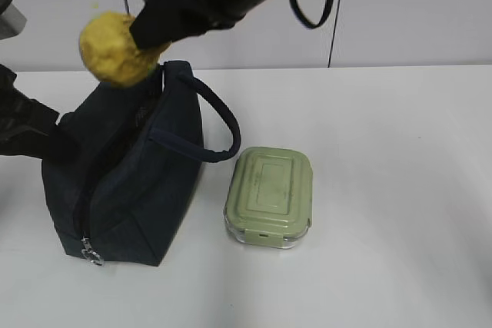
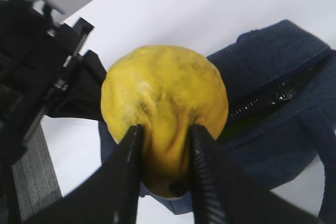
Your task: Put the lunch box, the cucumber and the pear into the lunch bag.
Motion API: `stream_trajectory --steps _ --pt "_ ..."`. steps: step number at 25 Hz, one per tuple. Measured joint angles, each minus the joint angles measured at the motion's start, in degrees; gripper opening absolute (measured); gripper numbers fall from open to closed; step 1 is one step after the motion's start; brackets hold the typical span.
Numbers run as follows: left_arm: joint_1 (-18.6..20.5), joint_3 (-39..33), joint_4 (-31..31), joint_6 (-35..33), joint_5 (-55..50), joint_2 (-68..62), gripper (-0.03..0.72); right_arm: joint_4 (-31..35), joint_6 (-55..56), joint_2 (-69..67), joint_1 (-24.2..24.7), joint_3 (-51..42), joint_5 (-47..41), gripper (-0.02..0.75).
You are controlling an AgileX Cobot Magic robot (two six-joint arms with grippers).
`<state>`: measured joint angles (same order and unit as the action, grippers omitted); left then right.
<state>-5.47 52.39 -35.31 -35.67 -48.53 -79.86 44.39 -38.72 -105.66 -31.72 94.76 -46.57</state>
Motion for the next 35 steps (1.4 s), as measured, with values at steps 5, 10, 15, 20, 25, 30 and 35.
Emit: stream_trajectory --steps 5,10,15,20,25,30,35 --pt "0.00 0.00 0.00 0.00 0.00 0.00 -0.015 0.00 -0.44 -6.32 -0.02 0.00 1.13 0.205" --pt "0.00 0.00 0.00 0.00 0.00 0.00 -0.015 -2.75 -0.22 -7.93 -0.02 0.00 -0.55 0.213" --pt "0.00 0.00 0.00 0.00 0.00 0.00 -0.015 -3.11 0.08 -7.93 -0.02 0.14 -2.10 0.422" --pt "0.00 0.00 -0.06 0.00 0.00 0.00 -0.015 -3.11 0.23 -6.12 0.69 0.14 -2.52 0.501" --pt "0.00 0.00 -0.06 0.00 -0.06 0.00 -0.015 -1.89 0.59 2.53 8.19 -7.60 -1.19 0.486" --pt "0.00 0.00 -0.06 0.00 -0.12 0.00 -0.015 13.22 -3.93 8.33 21.41 -29.70 2.38 0.482" --pt "0.00 0.00 -0.06 0.00 -0.12 0.00 -0.015 25.29 -12.11 5.86 27.62 -40.37 1.88 0.480"
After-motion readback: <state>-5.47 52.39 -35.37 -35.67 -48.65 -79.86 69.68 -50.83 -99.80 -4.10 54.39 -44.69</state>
